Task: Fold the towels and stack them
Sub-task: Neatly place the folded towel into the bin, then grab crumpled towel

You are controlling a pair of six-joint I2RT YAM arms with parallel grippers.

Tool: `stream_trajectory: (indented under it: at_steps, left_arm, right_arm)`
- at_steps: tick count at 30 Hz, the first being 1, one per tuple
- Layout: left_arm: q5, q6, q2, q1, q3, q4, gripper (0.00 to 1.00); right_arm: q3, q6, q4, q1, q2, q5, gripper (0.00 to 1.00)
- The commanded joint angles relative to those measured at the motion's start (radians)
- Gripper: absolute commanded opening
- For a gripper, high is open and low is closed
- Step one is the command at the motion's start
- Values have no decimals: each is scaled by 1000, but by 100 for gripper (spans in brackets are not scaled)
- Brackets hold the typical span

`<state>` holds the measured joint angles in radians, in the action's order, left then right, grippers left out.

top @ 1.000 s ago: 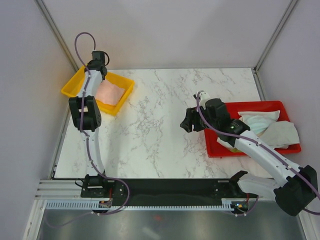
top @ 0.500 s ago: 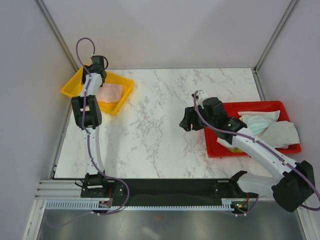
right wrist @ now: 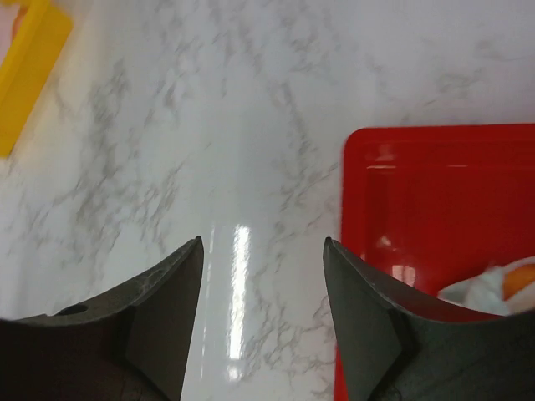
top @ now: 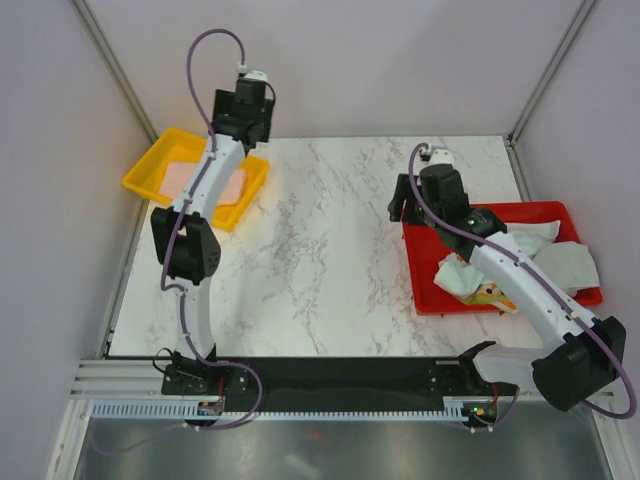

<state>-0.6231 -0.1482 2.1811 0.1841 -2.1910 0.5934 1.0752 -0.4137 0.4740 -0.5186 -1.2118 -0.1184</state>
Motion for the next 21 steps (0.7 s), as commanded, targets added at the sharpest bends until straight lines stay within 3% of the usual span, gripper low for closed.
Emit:
stream_trajectory:
  at_steps: [1,4,8,14,21]
  left_arm:
    - [234,247,-179,184,89,83,100]
    - [559,407,-299,247,204,75,99]
    - [841,480,-398,304,347,43,95]
    - [901,487,-564,351,548,42,93]
    - [887,489,-718,359,721,32,93]
  right_arm:
    - [121,-79,110,144,-75,-263,68]
    - [157,-115,198,288,-133,-389,68]
    - [109,-155,232,512,-149,-414,69]
    - [25,-162,213,722,-164,-498,69]
    - [-26,-146,129,827,-253,-454,66]
